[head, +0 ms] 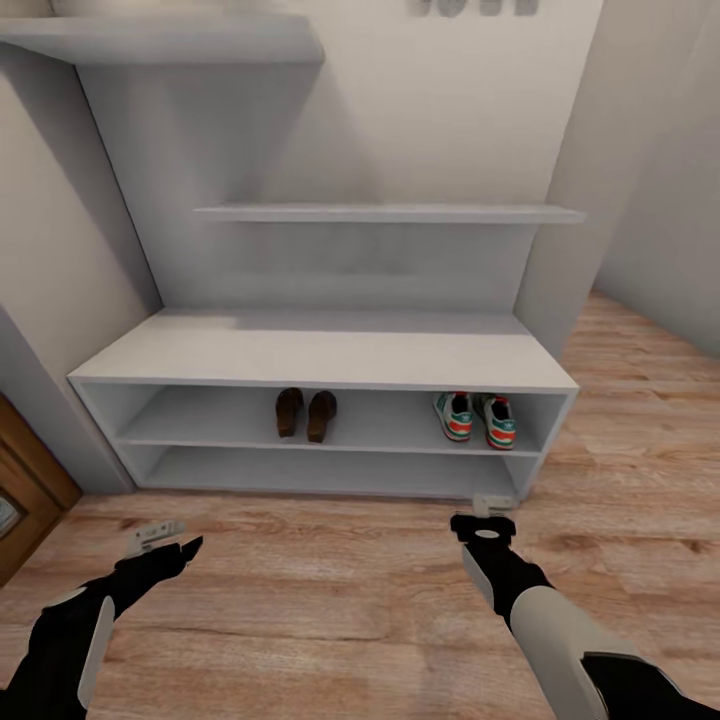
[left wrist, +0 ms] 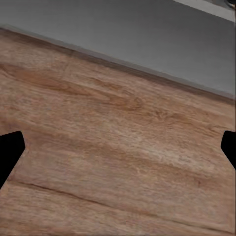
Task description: Pick up the two gym shoes and the two sandals from the corridor floor and place them onto the hallstand (shoe rack) in the corridor, making sure they are on the rack and not on the floor. Arrange them so the two gym shoes are next to each other and the two sandals are next to each other.
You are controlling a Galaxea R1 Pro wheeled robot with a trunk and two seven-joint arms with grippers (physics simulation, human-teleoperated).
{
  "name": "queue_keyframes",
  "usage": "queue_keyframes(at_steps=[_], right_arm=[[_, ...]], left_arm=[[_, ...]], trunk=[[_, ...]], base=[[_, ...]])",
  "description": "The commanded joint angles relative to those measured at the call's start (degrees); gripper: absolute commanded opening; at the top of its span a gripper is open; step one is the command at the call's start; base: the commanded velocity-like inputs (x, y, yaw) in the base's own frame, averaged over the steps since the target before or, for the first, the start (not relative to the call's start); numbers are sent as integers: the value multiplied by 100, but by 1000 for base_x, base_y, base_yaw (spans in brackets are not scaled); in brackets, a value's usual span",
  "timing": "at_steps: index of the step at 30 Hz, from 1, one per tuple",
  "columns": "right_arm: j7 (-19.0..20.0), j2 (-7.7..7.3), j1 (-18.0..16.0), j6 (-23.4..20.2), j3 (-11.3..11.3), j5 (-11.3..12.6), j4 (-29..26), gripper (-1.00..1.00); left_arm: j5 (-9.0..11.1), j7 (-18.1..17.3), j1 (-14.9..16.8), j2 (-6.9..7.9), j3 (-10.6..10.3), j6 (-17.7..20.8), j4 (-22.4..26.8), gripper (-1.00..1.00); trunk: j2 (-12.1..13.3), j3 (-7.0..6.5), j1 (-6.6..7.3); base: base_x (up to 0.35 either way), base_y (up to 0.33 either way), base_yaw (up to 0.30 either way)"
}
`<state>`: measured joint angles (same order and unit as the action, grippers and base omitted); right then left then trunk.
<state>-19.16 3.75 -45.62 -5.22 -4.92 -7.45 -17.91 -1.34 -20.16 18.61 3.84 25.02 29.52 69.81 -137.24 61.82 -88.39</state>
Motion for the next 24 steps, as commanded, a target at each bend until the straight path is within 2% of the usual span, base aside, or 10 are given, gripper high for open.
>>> queue_keyframes(at_steps=[1,3,6,7,9,11,16,20,24], right_arm=[[0,-1,0,29,0,2,77,100],[3,-3,0,193,0,2,273,100],[6,-5,3,478,0,-1,514,100],[7,-5,5,697,0,-1,651,100],[8,-5,7,976,0,-2,800,100],[8,-5,8,1513,0,-2,1040,100],[1,-18,111,3114,-5,11,1519,100],[0,-51,325,3532,-8,14,1578,100],[0,-70,579,3899,-8,15,1599,100]], left_arm=[[-10,321,1,-2,-70,23,-1,100],[-19,869,-3,-3,-254,46,-2,100],[-22,1256,-5,1,-373,56,-2,100],[-23,1387,-6,1,-399,57,-7,100],[-24,1474,-6,2,-412,56,-17,100],[-22,1551,-8,-1,-424,55,-27,100],[29,1616,-15,-5,-399,34,-216,100],[40,1619,-15,-6,-372,-6,-576,100],[44,1624,-16,-6,-359,-375,-981,100]], trunk=[[42,-19,23],[122,-54,67],[242,-108,132],[282,-126,154],[363,-162,198],[443,-198,242],[643,-288,352],[804,-360,440],[964,-431,528]], base=[[0,0,0],[0,0,0],[0,0,0],[0,0,0],[0,0,0],[0,0,0],[0,0,0],[0,0,0],[0,0,0]])
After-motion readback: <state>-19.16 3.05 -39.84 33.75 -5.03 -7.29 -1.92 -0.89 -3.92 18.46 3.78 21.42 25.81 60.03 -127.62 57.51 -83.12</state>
